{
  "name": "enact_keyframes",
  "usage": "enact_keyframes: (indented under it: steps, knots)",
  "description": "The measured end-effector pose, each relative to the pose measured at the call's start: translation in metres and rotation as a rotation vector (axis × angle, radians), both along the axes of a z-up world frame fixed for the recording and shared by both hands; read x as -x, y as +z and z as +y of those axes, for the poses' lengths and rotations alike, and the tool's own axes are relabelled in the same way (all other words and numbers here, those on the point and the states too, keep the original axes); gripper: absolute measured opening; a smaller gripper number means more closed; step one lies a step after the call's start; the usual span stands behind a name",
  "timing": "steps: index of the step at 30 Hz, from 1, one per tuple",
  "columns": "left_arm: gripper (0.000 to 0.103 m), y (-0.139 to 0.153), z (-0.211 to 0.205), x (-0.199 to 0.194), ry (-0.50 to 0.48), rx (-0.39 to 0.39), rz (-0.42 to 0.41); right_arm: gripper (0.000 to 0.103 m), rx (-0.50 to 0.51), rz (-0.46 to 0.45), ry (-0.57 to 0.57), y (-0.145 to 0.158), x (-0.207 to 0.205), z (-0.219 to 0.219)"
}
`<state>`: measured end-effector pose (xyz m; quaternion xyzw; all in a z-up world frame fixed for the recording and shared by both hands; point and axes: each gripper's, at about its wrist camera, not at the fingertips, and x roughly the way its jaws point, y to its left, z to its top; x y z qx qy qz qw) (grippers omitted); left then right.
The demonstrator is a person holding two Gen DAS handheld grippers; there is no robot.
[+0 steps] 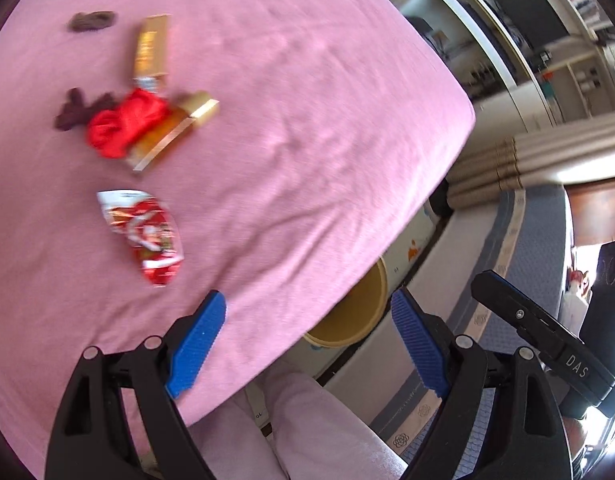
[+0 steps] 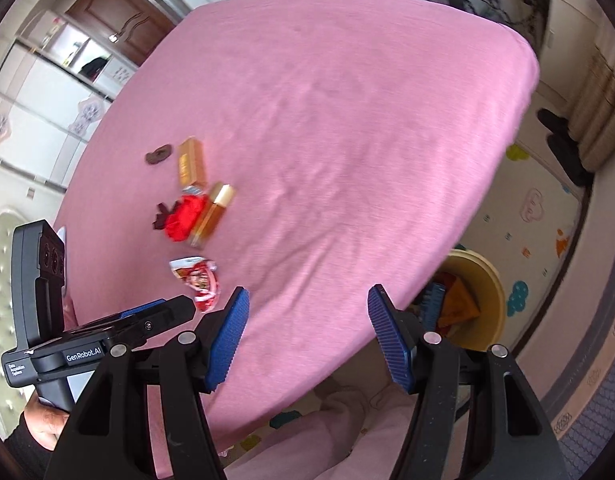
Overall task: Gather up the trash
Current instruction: 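Return both tools over the remaining items on the bed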
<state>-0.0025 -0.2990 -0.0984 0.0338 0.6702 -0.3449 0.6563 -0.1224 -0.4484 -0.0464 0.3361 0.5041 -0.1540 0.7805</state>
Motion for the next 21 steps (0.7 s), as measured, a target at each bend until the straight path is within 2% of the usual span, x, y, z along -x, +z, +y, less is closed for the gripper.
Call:
enact_keyframes:
  steps: [7, 11, 16, 21]
  knots:
    - [0.085, 0.012, 0.073, -0.05, 0.142, -0.007, -0.054, 0.061, 0.022, -0.056, 0.133, 0.013, -0.068, 0.048]
    - [0.086, 0.011, 0.099, -0.079, 0.204, -0.02, -0.086, 0.061, 0.018, -0.071, 0.181, 0.013, -0.101, 0.067]
    - [0.086, 0.003, 0.105, -0.109, 0.236, -0.046, -0.104, 0.061, 0.002, -0.056, 0.229, -0.001, -0.133, 0.074]
    - [0.086, -0.007, 0.085, -0.134, 0.178, -0.106, -0.145, 0.061, -0.021, -0.024, 0.275, -0.023, -0.167, 0.068]
